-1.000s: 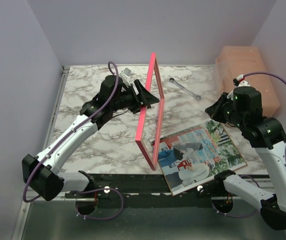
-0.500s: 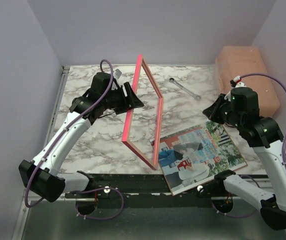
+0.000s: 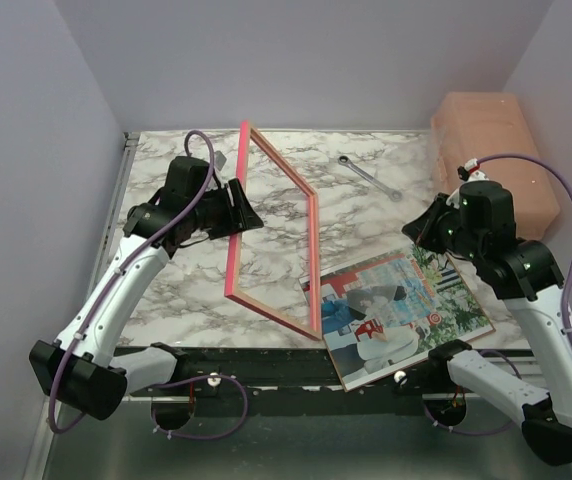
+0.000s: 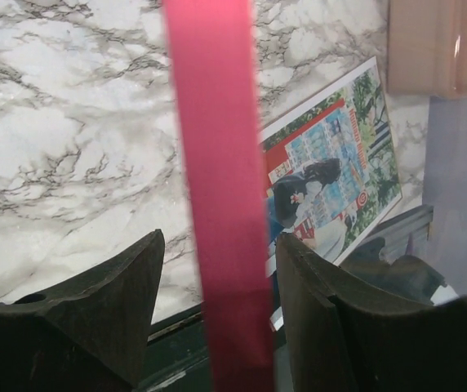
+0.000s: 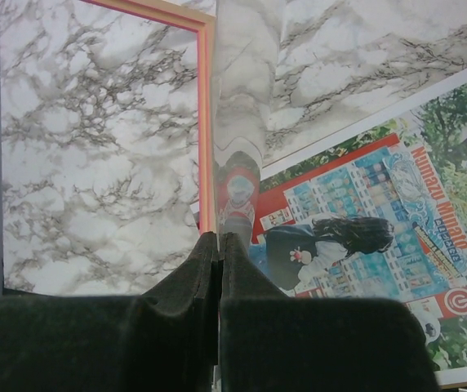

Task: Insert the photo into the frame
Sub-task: Turn over the photo frame at the center of the board.

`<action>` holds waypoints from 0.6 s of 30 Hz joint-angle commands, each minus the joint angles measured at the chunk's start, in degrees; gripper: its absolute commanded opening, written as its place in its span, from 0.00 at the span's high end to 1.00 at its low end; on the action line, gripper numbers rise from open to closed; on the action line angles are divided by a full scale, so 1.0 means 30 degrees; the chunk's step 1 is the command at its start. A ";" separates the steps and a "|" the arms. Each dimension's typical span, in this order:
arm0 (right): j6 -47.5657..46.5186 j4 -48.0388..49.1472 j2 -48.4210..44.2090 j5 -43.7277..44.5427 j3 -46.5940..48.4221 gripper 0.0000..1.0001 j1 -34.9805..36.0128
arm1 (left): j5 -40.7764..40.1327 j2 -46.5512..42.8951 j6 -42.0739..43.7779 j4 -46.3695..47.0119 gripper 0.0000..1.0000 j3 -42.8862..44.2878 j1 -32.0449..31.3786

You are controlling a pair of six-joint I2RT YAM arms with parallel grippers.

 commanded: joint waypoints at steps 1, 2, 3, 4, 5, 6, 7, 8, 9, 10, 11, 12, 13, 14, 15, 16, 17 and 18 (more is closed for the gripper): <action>0.0356 0.0538 -0.0205 -0.1083 -0.0359 1.00 -0.0025 | 0.0033 -0.0945 0.1164 -0.1196 0.41 -0.0669 0.0406; 0.0389 0.0635 -0.0190 -0.1324 -0.0428 1.00 -0.0008 | 0.0273 -0.1116 0.1166 -0.1151 0.41 -0.0794 0.0514; 0.0432 0.0746 -0.0166 -0.1417 -0.0488 1.00 -0.0013 | 0.0607 -0.1248 0.1166 -0.1080 0.41 -0.0925 0.0650; 0.0459 0.0855 -0.0142 -0.1525 -0.0542 1.00 -0.0007 | 0.0928 -0.1366 0.1144 -0.0999 0.41 -0.1028 0.0759; 0.0514 0.0944 -0.0135 -0.1642 -0.0605 1.00 -0.0025 | 0.1189 -0.1483 0.1115 -0.0968 0.41 -0.1150 0.0889; 0.0550 0.1038 -0.0112 -0.1745 -0.0664 1.00 -0.0017 | 0.1347 -0.1596 0.1108 -0.0982 0.41 -0.1182 0.0986; 0.0606 0.1156 -0.0106 -0.1851 -0.0737 1.00 -0.0013 | 0.1363 -0.1753 0.1133 -0.1024 0.41 -0.1246 0.1069; 0.0635 0.1280 -0.0075 -0.1995 -0.0832 1.00 -0.0005 | 0.1305 -0.1876 0.1163 -0.1060 0.41 -0.1325 0.1169; 0.0705 0.1356 -0.0073 -0.2098 -0.0898 1.00 -0.0032 | 0.1194 -0.2015 0.1188 -0.1140 0.41 -0.1374 0.1263; 0.0714 0.1490 -0.0045 -0.2233 -0.0981 1.00 0.0000 | 0.1046 -0.2108 0.1238 -0.1306 0.42 -0.1430 0.1411; 0.0753 0.1550 -0.0019 -0.2323 -0.1037 1.00 -0.0022 | 0.0840 -0.2219 0.1318 -0.1483 0.43 -0.1485 0.1528; 0.0787 0.1624 0.0008 -0.2419 -0.1100 1.00 -0.0002 | 0.0455 -0.2270 0.1434 -0.1767 0.44 -0.1469 0.1651; 0.0803 0.1688 0.0042 -0.2502 -0.1115 1.00 0.0006 | 0.0094 -0.2329 0.1620 -0.2002 0.44 -0.1452 0.1719; 0.0803 0.1758 0.0095 -0.2525 -0.1137 1.00 -0.0010 | -0.0292 -0.2380 0.1818 -0.2314 0.46 -0.1412 0.1823; 0.0827 0.1816 0.0103 -0.2569 -0.1165 1.00 -0.0023 | -0.0639 -0.2410 0.2013 -0.2566 0.47 -0.1415 0.1910; 0.0836 0.1910 0.0152 -0.2603 -0.1202 1.00 -0.0011 | -0.0976 -0.2443 0.2185 -0.2805 0.48 -0.1423 0.2026; 0.0852 0.1965 0.0211 -0.2639 -0.1246 1.00 -0.0017 | -0.1207 -0.2443 0.2338 -0.2974 0.50 -0.1479 0.2142; 0.0857 0.2032 0.0291 -0.2679 -0.1276 1.00 -0.0020 | -0.1431 -0.2463 0.2434 -0.3051 0.52 -0.1563 0.2239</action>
